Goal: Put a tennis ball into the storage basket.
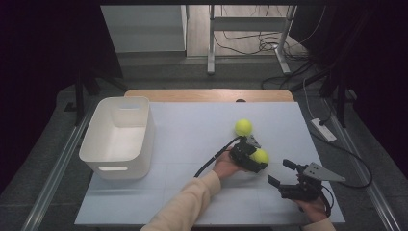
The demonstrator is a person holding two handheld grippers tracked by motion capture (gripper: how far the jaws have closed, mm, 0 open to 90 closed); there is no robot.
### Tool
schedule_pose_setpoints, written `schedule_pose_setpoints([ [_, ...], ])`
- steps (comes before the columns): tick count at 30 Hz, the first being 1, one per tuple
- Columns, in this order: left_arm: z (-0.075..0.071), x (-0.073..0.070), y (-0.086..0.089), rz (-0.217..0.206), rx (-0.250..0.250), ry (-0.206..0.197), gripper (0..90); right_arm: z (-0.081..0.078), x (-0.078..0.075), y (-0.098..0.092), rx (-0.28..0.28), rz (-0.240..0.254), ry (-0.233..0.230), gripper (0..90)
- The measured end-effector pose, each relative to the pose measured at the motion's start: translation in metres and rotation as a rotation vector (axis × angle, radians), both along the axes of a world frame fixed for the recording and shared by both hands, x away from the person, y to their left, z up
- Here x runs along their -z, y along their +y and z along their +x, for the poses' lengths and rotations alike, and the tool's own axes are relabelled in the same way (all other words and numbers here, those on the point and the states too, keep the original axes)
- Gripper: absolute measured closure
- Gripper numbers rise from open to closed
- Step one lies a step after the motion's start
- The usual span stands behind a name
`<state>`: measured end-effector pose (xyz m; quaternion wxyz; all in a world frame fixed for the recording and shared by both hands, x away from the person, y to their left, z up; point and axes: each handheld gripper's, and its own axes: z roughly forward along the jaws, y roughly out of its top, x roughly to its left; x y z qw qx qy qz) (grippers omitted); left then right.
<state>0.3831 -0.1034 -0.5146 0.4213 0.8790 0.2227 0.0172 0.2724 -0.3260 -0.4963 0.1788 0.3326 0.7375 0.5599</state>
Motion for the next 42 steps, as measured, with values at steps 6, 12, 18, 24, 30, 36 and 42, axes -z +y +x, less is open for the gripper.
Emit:
schedule_pose_setpoints([
  [6,-0.002,-0.008,0.008,-0.023,0.007,-0.014,27.0,0.000,0.000,0.000,0.003,-0.001,-0.002,9.4],
  [12,-0.004,-0.014,0.018,-0.043,-0.001,-0.019,27.1,0.000,0.000,0.000,0.002,-0.004,-0.001,9.4],
  [18,-0.007,-0.017,0.030,-0.042,0.003,-0.030,27.1,0.000,0.000,0.000,0.001,-0.003,0.000,9.4],
  [24,-0.009,-0.018,0.039,-0.054,-0.013,-0.041,27.1,0.000,0.000,0.000,0.001,-0.006,0.000,9.4],
  [30,-0.013,-0.021,0.051,-0.062,-0.014,-0.060,27.1,0.000,0.001,0.001,0.001,-0.009,0.000,9.4],
  [36,-0.015,-0.026,0.058,-0.066,-0.017,-0.073,27.1,0.000,0.001,0.001,-0.002,-0.011,0.001,9.4],
  [42,-0.019,-0.030,0.065,-0.085,-0.031,-0.082,27.0,0.000,0.001,0.001,-0.004,-0.012,-0.001,9.4],
])
